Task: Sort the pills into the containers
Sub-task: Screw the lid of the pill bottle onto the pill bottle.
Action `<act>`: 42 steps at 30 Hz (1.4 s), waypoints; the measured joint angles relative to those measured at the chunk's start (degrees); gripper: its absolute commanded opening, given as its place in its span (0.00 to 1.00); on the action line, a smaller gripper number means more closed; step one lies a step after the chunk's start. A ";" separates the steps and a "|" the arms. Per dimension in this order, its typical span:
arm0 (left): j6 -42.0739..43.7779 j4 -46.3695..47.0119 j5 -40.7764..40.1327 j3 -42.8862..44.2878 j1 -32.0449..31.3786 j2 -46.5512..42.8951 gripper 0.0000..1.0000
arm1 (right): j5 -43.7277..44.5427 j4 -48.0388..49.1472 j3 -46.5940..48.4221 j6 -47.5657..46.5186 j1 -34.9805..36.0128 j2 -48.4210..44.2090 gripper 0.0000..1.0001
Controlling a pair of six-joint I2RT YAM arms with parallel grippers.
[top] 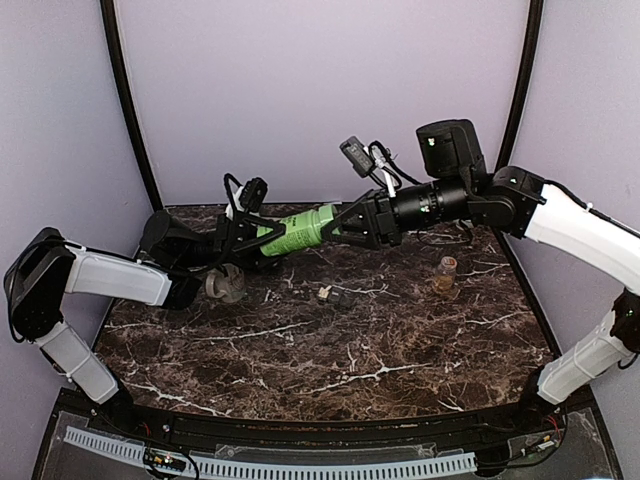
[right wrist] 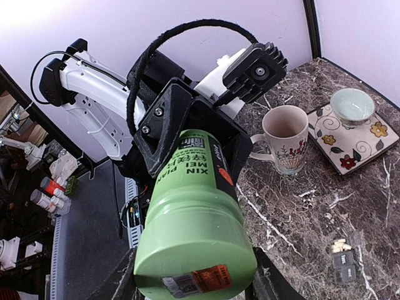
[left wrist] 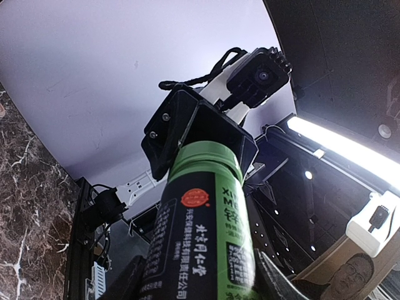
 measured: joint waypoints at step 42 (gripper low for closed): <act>0.52 -2.49 0.57 3.15 1.07 -0.07 0.00 | 4.79 3.02 1.49 1.81 1.14 1.64 0.23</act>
